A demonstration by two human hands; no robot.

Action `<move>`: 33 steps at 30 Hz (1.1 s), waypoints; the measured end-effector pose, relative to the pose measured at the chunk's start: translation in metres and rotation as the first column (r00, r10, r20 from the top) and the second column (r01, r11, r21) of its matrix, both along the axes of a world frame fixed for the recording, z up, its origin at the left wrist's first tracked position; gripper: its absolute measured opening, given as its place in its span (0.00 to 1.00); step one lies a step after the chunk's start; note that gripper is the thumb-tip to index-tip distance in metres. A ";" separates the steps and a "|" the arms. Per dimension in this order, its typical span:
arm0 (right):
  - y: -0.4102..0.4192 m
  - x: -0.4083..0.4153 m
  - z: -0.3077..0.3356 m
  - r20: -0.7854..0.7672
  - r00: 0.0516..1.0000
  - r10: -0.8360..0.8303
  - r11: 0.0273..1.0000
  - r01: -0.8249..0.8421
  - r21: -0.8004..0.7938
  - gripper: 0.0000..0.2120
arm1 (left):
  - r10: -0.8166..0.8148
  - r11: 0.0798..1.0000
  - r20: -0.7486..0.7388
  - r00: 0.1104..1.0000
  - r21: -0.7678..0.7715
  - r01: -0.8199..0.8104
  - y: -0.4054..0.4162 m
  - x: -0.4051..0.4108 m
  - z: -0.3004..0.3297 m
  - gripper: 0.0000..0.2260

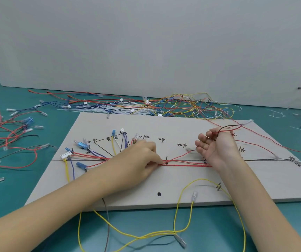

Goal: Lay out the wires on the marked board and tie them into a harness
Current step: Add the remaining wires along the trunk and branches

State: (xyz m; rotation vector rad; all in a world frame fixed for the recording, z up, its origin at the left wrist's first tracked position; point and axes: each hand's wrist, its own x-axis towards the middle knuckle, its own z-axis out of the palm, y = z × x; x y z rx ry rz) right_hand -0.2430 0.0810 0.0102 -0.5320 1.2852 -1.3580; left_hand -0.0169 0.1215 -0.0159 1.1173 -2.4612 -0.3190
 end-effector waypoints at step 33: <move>-0.060 0.039 0.011 -0.138 0.953 0.268 0.948 -0.236 0.212 0.17 | 0.046 0.997 -0.021 0.999 -0.060 -0.048 0.000 -0.016 -0.008 0.13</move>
